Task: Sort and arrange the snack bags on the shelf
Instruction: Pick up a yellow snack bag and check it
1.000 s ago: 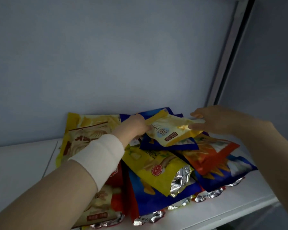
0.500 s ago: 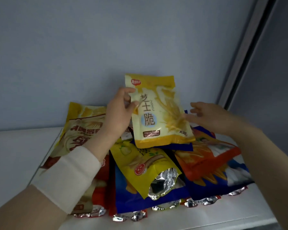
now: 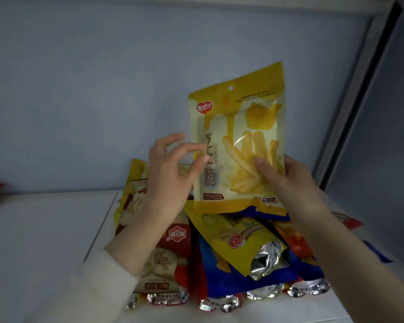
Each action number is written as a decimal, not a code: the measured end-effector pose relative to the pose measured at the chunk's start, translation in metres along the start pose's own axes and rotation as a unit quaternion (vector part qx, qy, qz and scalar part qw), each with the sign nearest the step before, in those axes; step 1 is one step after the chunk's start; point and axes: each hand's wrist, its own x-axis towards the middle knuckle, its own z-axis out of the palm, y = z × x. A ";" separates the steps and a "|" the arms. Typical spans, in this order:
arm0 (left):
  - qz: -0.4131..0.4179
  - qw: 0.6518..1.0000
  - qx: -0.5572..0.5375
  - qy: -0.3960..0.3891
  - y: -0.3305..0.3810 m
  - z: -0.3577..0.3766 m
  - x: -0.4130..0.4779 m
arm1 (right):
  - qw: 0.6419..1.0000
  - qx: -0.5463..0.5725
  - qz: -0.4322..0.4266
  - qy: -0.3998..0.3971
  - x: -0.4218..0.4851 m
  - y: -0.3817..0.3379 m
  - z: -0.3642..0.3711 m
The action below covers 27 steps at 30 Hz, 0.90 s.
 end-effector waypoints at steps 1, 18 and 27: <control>-0.002 0.999 -0.022 -0.034 0.006 -0.002 -0.006 | 0.998 -0.050 -0.041 0.019 -0.008 -0.004 0.007; -0.234 0.883 -0.399 -0.077 0.028 -0.047 -0.005 | 0.995 -0.075 -0.040 -0.047 -0.060 -0.029 0.003; -0.241 0.887 -0.379 -0.109 0.024 -0.058 -0.011 | 0.966 0.137 0.102 -0.194 -0.058 -0.026 0.002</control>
